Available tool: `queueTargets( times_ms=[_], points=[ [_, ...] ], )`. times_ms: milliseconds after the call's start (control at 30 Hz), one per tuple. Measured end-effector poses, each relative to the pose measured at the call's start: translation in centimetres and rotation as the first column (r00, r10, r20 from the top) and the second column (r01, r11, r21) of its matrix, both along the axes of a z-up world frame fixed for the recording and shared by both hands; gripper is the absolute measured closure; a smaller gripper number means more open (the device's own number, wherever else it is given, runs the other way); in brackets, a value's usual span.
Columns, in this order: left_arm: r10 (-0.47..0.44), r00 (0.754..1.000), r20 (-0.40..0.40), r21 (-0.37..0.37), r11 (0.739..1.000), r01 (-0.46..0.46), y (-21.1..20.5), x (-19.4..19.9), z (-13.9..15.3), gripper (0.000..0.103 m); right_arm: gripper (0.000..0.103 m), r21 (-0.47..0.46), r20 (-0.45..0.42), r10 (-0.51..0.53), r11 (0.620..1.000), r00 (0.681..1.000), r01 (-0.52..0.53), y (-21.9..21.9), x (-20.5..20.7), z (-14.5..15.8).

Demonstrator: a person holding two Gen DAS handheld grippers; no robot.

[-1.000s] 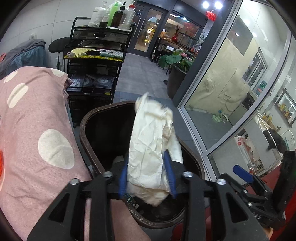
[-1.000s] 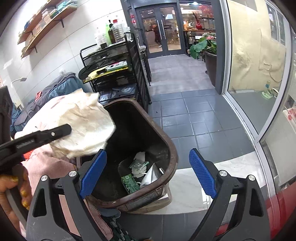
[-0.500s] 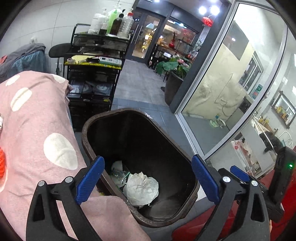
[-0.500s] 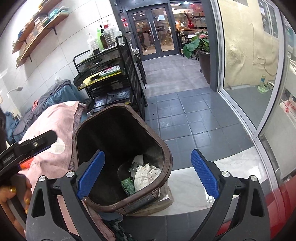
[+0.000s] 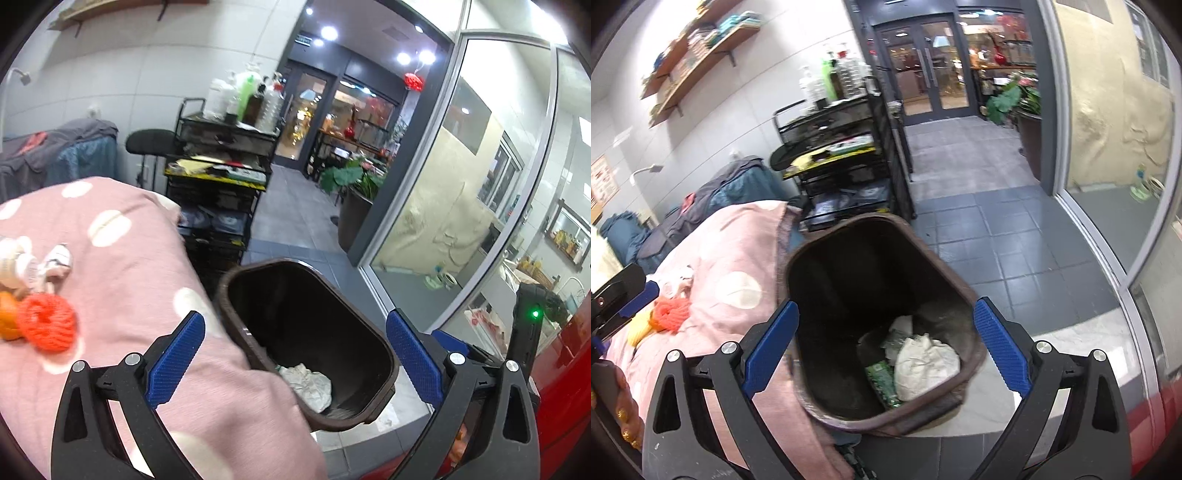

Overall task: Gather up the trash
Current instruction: 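Move both tools back over the bed, then grasp the yellow foam net with the left gripper while the right grasps the orange net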

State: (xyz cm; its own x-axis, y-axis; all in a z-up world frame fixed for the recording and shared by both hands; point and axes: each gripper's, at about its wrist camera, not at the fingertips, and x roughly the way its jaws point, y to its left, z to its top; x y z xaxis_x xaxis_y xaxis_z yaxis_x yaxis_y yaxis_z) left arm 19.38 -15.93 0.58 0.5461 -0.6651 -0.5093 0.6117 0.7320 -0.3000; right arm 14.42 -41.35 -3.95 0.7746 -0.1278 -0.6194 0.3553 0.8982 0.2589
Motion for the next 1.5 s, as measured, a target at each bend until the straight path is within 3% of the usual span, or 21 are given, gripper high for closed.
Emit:
queueTargets(
  times_ms=[233, 433, 733, 1033, 1200, 1267, 1400, 1500],
  points=[
    [0.079, 0.997, 0.019, 0.003, 0.997, -0.079, 4.2, -0.7, 0.2, 0.006, 0.008, -0.021, 0.022, 0.109, 0.994, 0.994, -0.108, 4.2, 1.7, 0.9],
    [0.15, 0.989, -0.022, 0.002, 0.989, -0.15, 8.7, -1.0, -0.6, 0.006, 0.006, -0.063, 0.023, 0.22, 0.974, 0.975, -0.218, 8.1, 3.0, 1.4],
    [0.321, 0.947, -0.003, 0.099, 0.942, -0.319, 16.4, -2.6, -1.8, 0.006, 0.006, -0.071, 0.008, 0.406, 0.912, 0.914, -0.405, 15.2, 5.5, 1.9],
    [0.409, 0.911, 0.056, 0.234, 0.881, -0.41, 22.1, -2.3, -3.3, 0.006, 0.006, -0.041, -0.105, 0.59, 0.802, 0.801, -0.596, 22.8, 10.4, 1.1],
    [0.431, 0.901, 0.055, 0.266, 0.863, -0.429, 24.9, -0.6, -4.1, 0.006, 0.006, 0.027, -0.167, 0.682, 0.725, 0.712, -0.688, 26.4, 13.6, 0.5],
    [0.468, 0.883, 0.04, 0.283, 0.842, -0.459, 26.2, 0.9, -4.4, 0.006, 0.006, 0.018, -0.213, 0.71, 0.69, 0.672, -0.723, 28.1, 14.8, 0.2],
    [0.489, 0.872, -0.028, 0.254, 0.847, -0.467, 28.3, 3.7, -4.7, 0.006, 0.006, 0.018, -0.266, 0.73, 0.656, 0.629, -0.754, 30.2, 17.1, -0.5],
    [0.489, 0.869, -0.075, 0.248, 0.853, -0.459, 29.1, 5.6, -4.8, 0.006, 0.006, -0.012, -0.305, 0.723, 0.648, 0.62, -0.762, 31.5, 18.8, -1.0]
  ],
)
